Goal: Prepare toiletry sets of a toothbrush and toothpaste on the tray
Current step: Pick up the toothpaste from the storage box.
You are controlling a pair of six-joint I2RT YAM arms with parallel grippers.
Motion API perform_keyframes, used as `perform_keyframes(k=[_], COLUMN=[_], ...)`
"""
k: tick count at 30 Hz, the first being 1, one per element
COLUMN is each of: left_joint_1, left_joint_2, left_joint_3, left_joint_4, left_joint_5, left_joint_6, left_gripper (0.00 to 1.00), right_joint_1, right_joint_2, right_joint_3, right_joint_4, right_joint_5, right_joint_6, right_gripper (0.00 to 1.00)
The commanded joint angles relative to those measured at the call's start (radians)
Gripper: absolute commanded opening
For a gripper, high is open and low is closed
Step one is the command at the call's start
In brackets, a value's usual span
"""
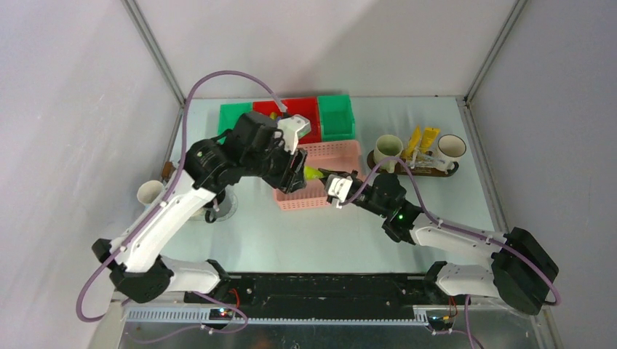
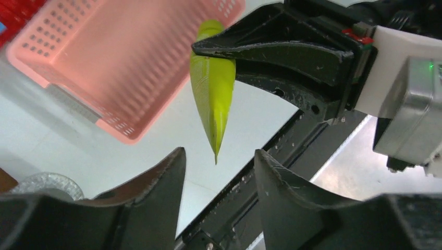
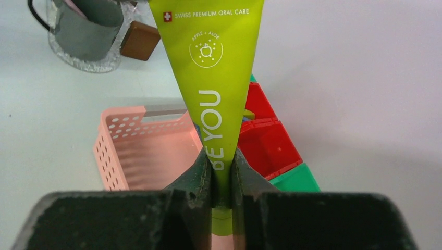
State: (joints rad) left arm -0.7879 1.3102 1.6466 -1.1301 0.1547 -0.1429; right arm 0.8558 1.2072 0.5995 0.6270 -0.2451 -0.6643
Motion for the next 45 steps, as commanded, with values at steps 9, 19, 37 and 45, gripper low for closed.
perform_keyframes(k=[9, 19, 37, 45], left_joint_1=[-0.006, -0.006, -0.006, 0.001], left_joint_2=[-0.281, -0.309, -0.275, -0.283], left_joint_3=[-0.289, -0.469, -0.525, -0.443], left_joint_4=[0.572, 0.832, 0.958, 0.864], left_joint_5=[-0.126, -0.199, -0.162, -0.259], left_joint_6=[-0.161, -0.231, -0.261, -0.183], left_gripper=[0.77, 0.71, 0.06, 0.00], right_joint_1=[0.019, 0.022, 0.032, 0.033], right_joint_2=[-0.008, -0.012, -0.007, -0.044], right_joint_3=[0.042, 0.042, 0.042, 0.042], right_joint_4=[0.192, 0.232, 0.239, 0.188], right_joint_5=[0.171, 0.194, 0.192, 0.218], right_joint_6=[0.241, 0.341, 0.370, 0.367], right_gripper=[0.03, 0.03, 0.09, 0.59])
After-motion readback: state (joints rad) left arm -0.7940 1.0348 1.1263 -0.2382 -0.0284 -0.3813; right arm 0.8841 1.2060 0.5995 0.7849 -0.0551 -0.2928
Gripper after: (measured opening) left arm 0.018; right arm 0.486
